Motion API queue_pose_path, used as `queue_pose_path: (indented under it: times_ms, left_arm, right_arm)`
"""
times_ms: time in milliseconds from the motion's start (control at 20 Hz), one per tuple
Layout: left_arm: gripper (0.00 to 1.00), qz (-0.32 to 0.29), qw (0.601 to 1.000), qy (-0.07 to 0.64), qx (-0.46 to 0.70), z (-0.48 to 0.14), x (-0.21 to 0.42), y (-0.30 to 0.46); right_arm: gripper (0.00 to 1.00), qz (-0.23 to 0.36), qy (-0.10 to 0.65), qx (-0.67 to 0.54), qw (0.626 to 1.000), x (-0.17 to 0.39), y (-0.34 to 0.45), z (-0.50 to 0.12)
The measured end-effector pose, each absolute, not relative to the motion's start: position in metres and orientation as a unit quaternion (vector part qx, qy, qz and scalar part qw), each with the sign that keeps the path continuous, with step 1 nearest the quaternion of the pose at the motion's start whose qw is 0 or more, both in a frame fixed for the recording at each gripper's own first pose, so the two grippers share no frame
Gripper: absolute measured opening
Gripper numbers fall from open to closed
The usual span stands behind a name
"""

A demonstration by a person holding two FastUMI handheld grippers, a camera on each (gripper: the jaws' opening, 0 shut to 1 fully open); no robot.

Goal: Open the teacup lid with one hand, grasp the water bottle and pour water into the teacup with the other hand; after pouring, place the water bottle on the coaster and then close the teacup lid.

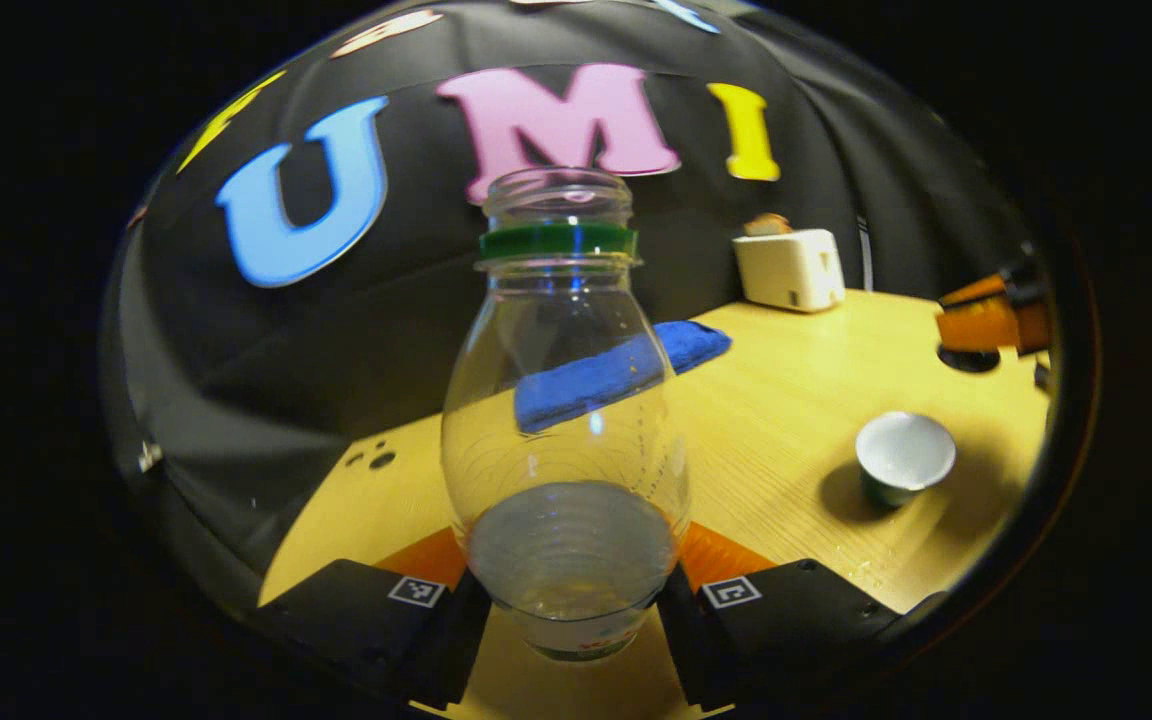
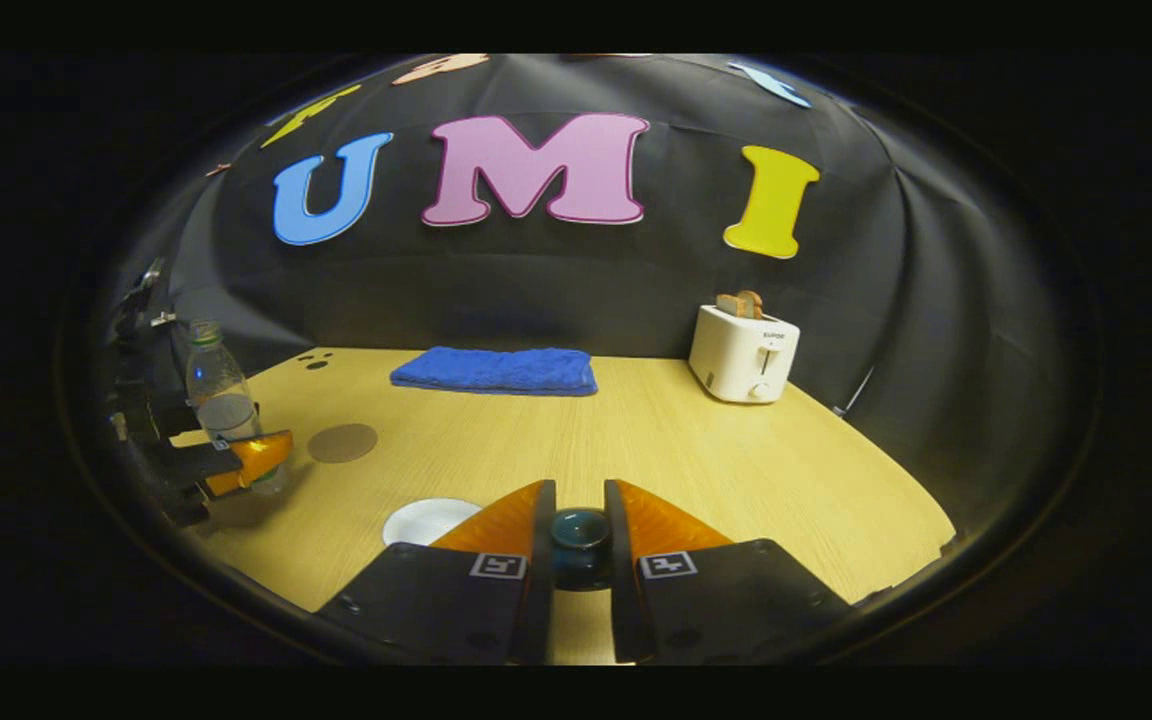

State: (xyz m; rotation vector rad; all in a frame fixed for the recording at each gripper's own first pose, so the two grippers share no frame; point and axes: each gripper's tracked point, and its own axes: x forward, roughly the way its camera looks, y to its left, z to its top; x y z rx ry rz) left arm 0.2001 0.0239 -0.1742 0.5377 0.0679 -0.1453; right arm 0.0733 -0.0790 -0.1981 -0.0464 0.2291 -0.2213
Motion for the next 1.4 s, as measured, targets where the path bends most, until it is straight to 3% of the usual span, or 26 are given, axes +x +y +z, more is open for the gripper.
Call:
queue_pose_path:
  times_ms: [200, 450, 700, 1400]
  left_arm:
    - [0.77, -0.071, 0.914, 0.025, 0.4, -0.166, 0.206, 0.003]
    - [0.77, -0.094, 0.823, -0.008, 0.561, -0.163, 0.216, -0.03]
    - [0.77, -0.136, 0.762, 0.002, 0.633, -0.198, 0.223, -0.048]
    - [0.77, -0.151, 0.61, -0.017, 0.778, -0.203, 0.253, -0.052]
  right_arm:
    - [0.26, -0.119, 0.109, -0.028, 0.987, 0.063, -0.097, -0.196]
    - [0.27, -0.127, 0.107, -0.008, 0.986, 0.052, -0.116, -0.201]
    - [0.26, -0.136, 0.11, -0.001, 0.985, 0.046, -0.135, -0.208]
    - [0.26, -0.123, 0.12, 0.014, 0.985, 0.044, -0.138, -0.221]
